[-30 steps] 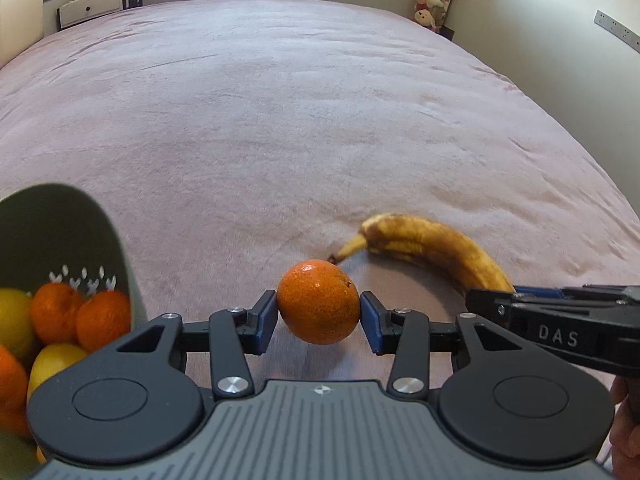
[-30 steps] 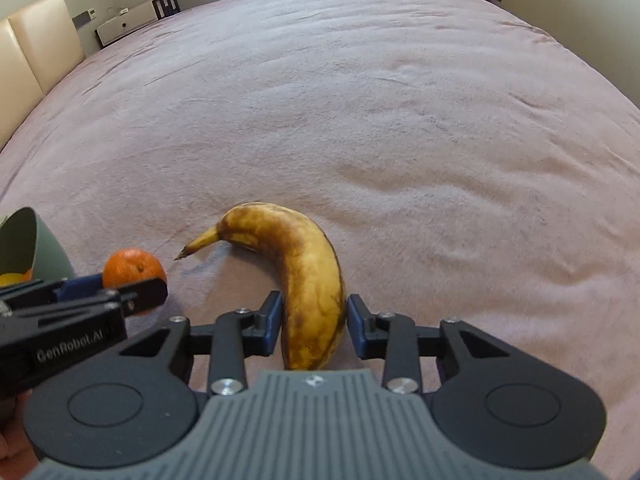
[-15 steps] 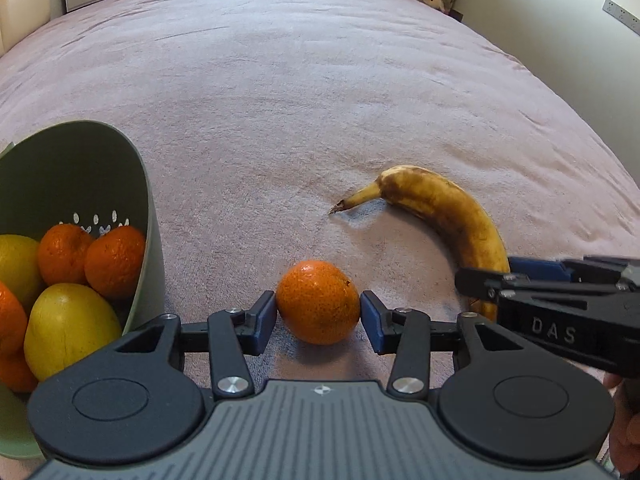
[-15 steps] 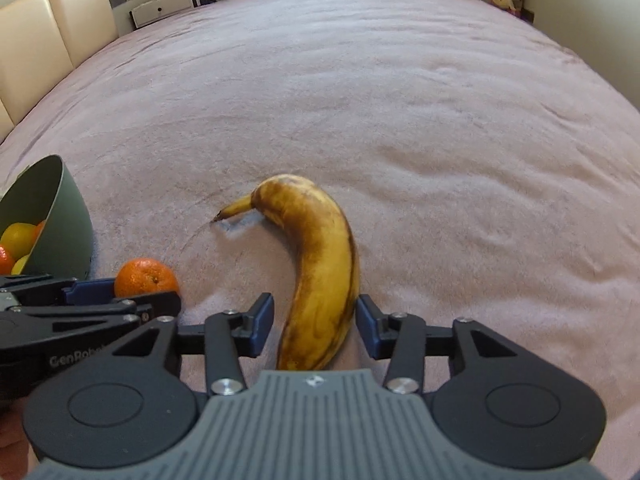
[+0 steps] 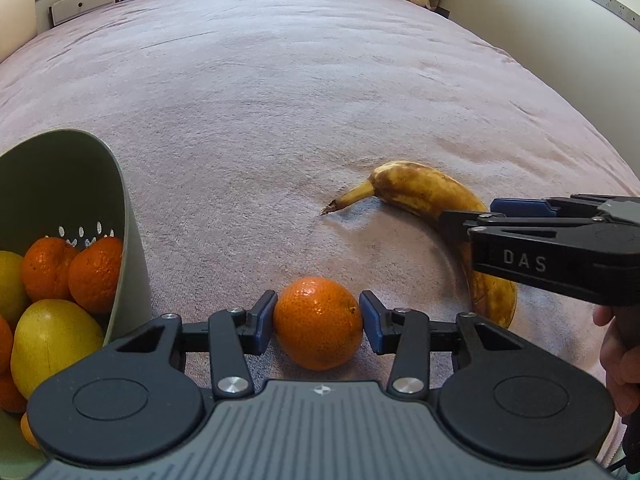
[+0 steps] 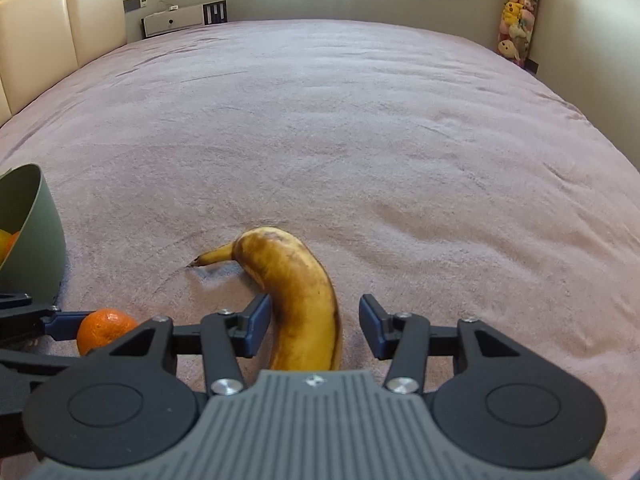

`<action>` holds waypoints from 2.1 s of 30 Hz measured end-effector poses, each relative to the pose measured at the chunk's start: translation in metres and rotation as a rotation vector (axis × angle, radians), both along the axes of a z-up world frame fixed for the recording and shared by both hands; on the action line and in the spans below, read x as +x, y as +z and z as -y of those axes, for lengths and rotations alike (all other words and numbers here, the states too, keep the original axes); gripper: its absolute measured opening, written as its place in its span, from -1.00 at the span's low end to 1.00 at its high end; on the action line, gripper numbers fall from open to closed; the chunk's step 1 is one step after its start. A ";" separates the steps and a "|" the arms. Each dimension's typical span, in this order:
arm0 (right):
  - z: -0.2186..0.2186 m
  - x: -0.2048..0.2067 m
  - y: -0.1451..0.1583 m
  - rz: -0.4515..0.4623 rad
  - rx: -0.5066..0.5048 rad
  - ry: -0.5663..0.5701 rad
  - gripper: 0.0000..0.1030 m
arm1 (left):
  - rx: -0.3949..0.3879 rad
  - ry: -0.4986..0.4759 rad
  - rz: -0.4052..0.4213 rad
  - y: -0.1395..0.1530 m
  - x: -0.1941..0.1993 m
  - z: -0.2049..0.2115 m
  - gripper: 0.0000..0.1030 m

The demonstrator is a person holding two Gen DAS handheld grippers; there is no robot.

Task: Organize fruits
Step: 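Lift the tangerine and banana and carry both over the colander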

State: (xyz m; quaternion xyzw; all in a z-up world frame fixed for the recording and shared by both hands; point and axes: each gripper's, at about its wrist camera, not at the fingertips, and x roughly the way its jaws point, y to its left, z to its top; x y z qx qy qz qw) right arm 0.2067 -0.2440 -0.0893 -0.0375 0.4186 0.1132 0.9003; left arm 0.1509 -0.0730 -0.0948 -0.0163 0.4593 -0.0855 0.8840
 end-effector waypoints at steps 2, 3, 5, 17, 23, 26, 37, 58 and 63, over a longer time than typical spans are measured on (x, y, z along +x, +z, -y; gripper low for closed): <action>-0.002 0.002 -0.003 -0.012 0.004 0.004 -0.11 | 0.000 0.000 -0.002 0.001 0.000 0.000 -0.03; -0.004 0.002 -0.004 -0.018 0.004 0.009 -0.18 | -0.002 0.002 -0.004 0.001 0.000 -0.001 -0.03; -0.005 0.003 -0.007 -0.022 -0.013 0.012 -0.25 | -0.008 0.003 -0.007 0.002 0.001 -0.001 -0.04; -0.007 0.000 -0.002 -0.049 -0.003 -0.028 -0.29 | -0.022 -0.008 0.047 0.028 -0.010 -0.001 -0.04; -0.013 -0.008 0.013 -0.022 -0.003 -0.023 -0.29 | -0.041 0.025 0.093 0.053 -0.018 -0.015 -0.04; -0.019 -0.013 0.024 -0.002 0.014 -0.006 -0.29 | -0.051 0.051 0.109 0.064 -0.023 -0.024 -0.04; -0.055 -0.038 0.068 0.083 0.055 0.109 -0.29 | -0.053 0.158 0.163 0.098 -0.042 -0.069 -0.04; -0.157 -0.064 0.101 0.136 0.128 0.385 -0.29 | -0.118 0.234 -0.081 0.089 -0.056 -0.160 -0.04; -0.170 -0.059 0.095 0.123 0.133 0.421 -0.29 | -0.127 0.238 -0.131 0.074 -0.056 -0.169 -0.04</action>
